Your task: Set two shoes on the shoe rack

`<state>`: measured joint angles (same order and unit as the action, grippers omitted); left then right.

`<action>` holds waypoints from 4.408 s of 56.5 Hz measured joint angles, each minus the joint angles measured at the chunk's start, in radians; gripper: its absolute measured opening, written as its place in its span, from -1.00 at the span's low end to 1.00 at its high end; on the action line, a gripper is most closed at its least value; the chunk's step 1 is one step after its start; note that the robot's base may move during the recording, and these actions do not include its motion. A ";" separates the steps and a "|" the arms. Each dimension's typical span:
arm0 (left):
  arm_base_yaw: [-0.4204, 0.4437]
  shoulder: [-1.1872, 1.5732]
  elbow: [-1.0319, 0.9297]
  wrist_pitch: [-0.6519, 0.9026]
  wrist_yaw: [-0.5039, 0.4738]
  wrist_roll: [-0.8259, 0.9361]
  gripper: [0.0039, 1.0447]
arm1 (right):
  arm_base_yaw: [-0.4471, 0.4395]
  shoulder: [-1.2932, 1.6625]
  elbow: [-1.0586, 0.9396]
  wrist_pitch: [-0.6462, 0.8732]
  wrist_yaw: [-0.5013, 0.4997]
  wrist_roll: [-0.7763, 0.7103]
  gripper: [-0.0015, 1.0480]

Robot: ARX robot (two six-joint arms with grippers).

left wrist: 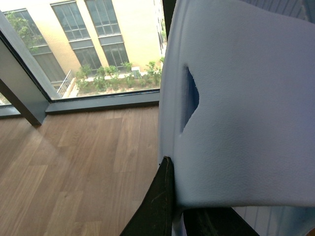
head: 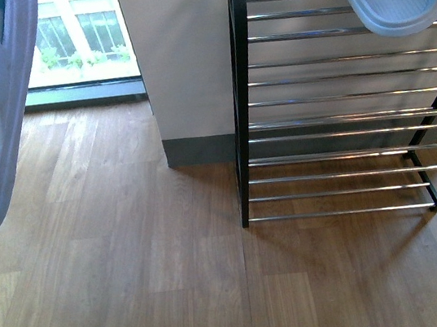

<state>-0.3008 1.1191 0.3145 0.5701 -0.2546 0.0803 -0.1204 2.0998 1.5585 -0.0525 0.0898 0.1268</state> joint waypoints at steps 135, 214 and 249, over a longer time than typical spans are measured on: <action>0.000 0.000 0.000 0.000 0.000 0.000 -0.97 | -0.059 -1.301 -1.391 0.678 -0.262 -0.094 0.02; 0.000 0.000 0.000 0.000 0.000 0.000 -0.97 | 0.118 -1.882 -1.540 0.272 -0.090 -0.124 -0.97; 0.000 0.000 0.000 0.000 0.000 0.000 -0.97 | 0.119 -2.094 -1.539 0.056 -0.090 -0.124 -0.88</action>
<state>-0.3008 1.1191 0.3145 0.5701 -0.2546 0.0803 -0.0017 0.0063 0.0193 0.0032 0.0002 0.0025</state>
